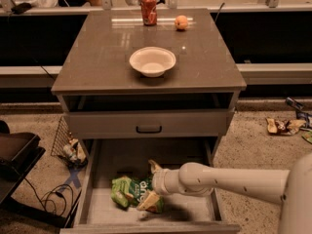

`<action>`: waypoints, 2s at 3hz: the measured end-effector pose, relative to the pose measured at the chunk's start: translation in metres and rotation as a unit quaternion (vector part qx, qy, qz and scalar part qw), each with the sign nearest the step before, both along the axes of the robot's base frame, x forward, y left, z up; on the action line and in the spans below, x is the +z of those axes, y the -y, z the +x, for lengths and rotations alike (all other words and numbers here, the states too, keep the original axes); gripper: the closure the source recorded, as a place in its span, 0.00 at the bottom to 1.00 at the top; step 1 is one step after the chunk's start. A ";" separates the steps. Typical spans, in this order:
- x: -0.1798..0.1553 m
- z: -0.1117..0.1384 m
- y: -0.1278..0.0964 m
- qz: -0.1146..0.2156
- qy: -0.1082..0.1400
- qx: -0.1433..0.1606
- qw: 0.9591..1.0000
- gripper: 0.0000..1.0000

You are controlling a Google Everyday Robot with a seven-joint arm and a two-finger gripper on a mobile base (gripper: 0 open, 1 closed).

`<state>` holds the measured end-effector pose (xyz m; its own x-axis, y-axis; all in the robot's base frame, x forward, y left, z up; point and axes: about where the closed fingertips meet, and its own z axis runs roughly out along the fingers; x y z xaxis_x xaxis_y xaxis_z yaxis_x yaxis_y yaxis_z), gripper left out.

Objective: Pick green rice chip bag from middle drawer and place on counter

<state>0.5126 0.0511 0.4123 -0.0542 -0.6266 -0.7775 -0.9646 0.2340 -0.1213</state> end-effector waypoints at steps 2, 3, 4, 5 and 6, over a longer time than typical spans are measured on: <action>-0.028 -0.004 -0.014 -0.021 -0.007 0.019 1.000 0.26; -0.028 -0.005 -0.016 -0.020 -0.007 0.020 1.000 0.49; -0.029 -0.006 -0.018 -0.020 -0.008 0.021 1.000 0.80; -0.029 -0.007 -0.019 -0.019 -0.009 0.022 1.000 1.00; -0.029 -0.007 -0.019 -0.019 -0.009 0.023 1.000 1.00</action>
Offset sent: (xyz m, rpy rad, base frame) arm -0.0030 0.0106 -0.0247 -0.0386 0.0110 0.0291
